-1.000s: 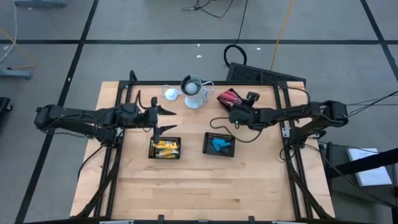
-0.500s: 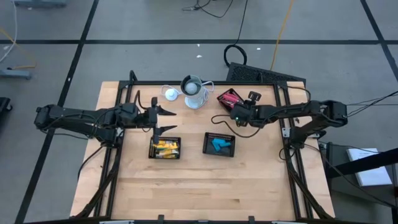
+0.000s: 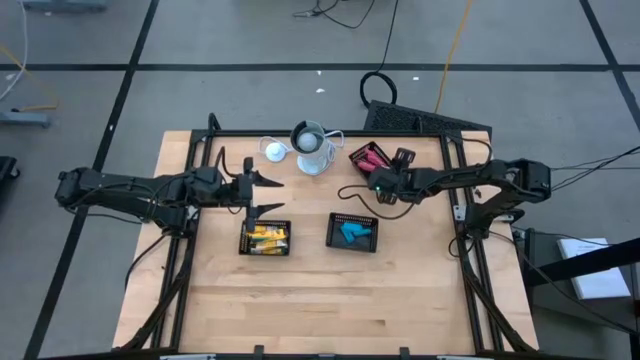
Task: Pick & Place School Supplies
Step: Put the pink hole puncher into the top black bin, then return to Home Position
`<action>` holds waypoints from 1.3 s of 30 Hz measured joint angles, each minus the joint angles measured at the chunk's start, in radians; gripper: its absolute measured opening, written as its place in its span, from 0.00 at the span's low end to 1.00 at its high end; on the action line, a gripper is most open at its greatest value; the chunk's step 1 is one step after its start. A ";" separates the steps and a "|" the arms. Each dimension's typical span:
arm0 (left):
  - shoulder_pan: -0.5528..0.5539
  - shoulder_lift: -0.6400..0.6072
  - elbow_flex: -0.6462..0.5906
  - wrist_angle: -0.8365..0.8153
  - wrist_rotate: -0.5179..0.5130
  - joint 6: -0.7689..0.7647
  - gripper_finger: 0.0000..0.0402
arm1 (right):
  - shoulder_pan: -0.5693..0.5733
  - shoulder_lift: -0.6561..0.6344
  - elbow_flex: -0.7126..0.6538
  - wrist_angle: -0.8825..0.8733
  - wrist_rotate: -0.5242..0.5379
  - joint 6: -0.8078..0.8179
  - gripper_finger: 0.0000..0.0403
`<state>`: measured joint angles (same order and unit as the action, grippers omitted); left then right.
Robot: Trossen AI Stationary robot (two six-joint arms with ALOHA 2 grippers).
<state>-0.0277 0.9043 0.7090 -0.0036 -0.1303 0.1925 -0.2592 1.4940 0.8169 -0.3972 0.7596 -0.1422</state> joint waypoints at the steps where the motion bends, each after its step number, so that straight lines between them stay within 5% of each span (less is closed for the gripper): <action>1: 0.000 0.000 0.000 0.000 -0.001 0.003 0.58 | 0.000 0.000 0.000 0.000 0.002 0.002 0.49; 8: -0.001 0.000 0.000 0.000 -0.001 0.006 0.58 | 0.018 -0.016 0.000 0.001 0.002 0.005 0.60; 32: 0.000 -0.041 0.002 -0.074 -0.007 0.016 0.58 | 0.259 -0.048 0.177 -0.386 0.020 0.259 0.57; 39: 0.000 -0.113 -0.001 -0.166 -0.028 -0.011 0.58 | 0.345 -0.191 0.136 -0.130 -0.216 0.191 0.54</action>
<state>-0.0277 0.7911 0.7080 -0.1692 -0.1582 0.1811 0.0860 1.3027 0.9528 -0.5275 0.5436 0.0488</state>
